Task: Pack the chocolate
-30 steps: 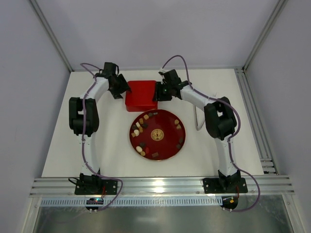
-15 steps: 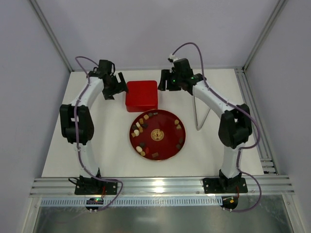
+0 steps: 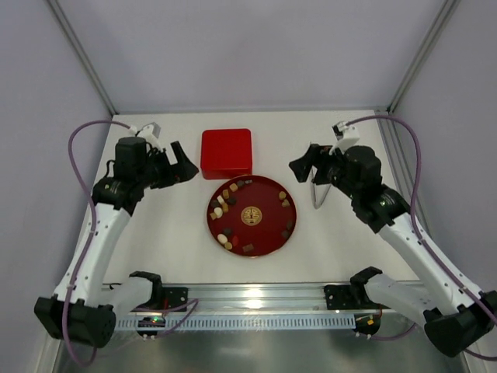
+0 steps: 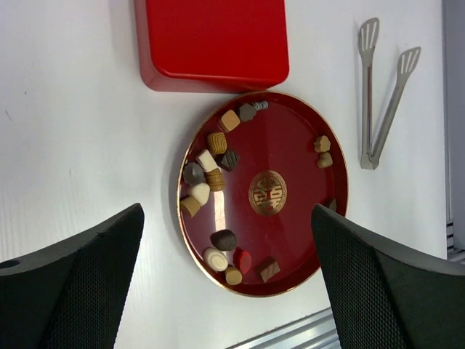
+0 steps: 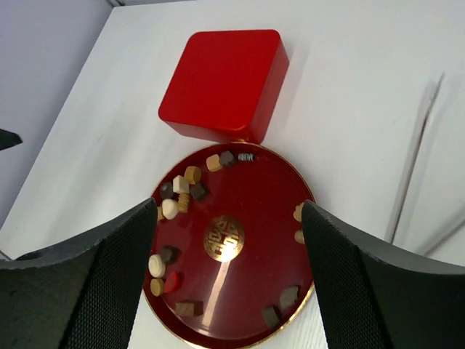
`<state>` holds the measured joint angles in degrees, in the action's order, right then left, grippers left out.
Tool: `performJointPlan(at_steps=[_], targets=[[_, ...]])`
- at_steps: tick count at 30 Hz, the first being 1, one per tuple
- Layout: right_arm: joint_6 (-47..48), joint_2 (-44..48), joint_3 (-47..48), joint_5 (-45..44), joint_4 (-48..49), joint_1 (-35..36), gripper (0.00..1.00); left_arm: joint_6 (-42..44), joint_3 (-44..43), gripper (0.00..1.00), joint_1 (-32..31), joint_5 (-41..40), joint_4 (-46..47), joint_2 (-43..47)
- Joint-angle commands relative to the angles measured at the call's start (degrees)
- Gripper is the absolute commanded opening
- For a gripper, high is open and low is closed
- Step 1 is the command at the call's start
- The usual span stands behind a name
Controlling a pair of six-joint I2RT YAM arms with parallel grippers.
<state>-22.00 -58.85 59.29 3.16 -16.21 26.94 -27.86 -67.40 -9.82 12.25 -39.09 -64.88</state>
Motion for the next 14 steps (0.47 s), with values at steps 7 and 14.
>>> performJointPlan(at_steps=[7, 14], targets=[[-1.29, 17.26, -11.56, -9.66, -6.38, 0.31, 0.83, 2.55, 8.16, 0.95, -0.55, 2.95, 0.07, 15.3], [-1.9, 18.77, -12.53, -9.83, -5.51, 0.22, 0.83, 1.14, 8.16, 0.95, -0.46, 4.8, -0.11, 16.01]])
